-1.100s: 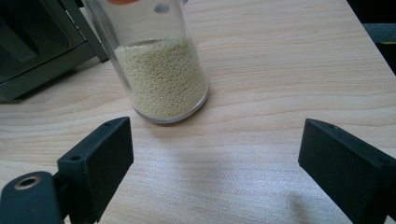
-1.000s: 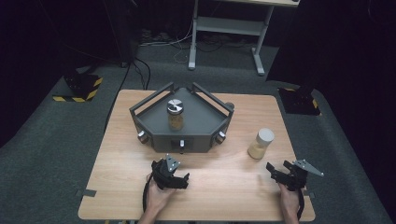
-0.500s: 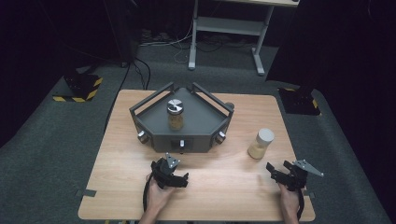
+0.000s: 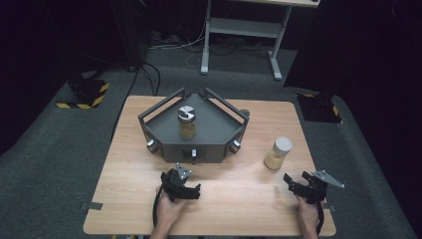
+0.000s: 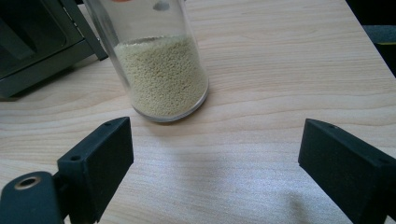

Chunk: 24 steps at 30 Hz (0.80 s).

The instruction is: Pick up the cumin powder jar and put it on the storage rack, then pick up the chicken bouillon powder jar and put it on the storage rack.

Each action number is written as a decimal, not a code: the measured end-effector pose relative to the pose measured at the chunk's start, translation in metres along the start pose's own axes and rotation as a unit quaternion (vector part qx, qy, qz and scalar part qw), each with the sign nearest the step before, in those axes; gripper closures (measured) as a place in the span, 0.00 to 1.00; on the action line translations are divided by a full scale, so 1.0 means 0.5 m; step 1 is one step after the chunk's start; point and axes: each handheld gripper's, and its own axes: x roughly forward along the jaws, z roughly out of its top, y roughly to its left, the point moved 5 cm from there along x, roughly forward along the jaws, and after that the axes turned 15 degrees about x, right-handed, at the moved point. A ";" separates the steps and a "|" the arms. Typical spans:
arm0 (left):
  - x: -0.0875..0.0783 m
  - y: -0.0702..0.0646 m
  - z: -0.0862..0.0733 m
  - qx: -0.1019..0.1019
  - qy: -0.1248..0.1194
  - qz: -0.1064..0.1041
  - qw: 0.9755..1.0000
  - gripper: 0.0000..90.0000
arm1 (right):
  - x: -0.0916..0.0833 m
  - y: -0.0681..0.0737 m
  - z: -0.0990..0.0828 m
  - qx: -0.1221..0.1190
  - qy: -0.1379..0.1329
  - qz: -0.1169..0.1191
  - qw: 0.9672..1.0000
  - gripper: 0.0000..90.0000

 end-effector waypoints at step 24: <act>0.000 -0.002 0.000 -0.003 0.000 0.004 1.000 0.03 | 0.004 0.003 0.006 0.005 0.010 -0.008 1.000 0.07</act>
